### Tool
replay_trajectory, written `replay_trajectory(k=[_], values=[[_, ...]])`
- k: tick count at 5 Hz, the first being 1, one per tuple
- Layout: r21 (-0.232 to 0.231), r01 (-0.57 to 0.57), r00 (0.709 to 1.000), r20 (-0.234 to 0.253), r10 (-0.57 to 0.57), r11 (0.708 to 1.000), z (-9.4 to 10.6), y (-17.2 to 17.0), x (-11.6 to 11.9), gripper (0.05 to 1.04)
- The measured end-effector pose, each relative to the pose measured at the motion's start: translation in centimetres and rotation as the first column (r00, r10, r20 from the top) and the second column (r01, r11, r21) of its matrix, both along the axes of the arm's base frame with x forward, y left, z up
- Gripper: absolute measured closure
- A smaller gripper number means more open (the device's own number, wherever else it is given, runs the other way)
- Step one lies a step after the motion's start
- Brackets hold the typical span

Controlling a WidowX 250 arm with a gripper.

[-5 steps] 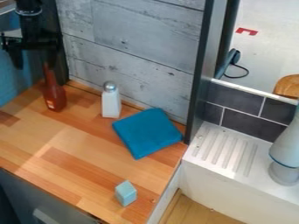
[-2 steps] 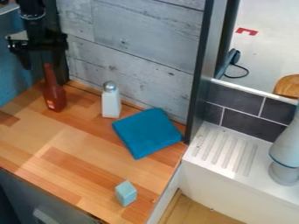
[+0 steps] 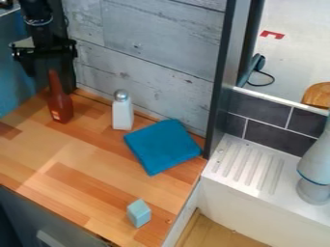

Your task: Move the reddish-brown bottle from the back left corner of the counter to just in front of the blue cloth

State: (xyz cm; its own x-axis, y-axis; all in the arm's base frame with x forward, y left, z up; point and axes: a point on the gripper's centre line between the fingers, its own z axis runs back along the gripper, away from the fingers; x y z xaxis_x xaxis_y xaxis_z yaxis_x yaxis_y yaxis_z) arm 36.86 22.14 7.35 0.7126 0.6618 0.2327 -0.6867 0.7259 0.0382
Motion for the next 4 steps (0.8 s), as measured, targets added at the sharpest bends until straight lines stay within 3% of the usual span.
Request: replay_trajectory(k=[2, 4], values=[[-0.006, 0.023, 1.000, -0.003, -0.023, 1.000, -1.0, -0.9, 1.4, 0.120], [-0.008, 0.007, 1.000, 0.012, -0.006, 1.000, -1.1, -1.0, 1.6, 0.613]])
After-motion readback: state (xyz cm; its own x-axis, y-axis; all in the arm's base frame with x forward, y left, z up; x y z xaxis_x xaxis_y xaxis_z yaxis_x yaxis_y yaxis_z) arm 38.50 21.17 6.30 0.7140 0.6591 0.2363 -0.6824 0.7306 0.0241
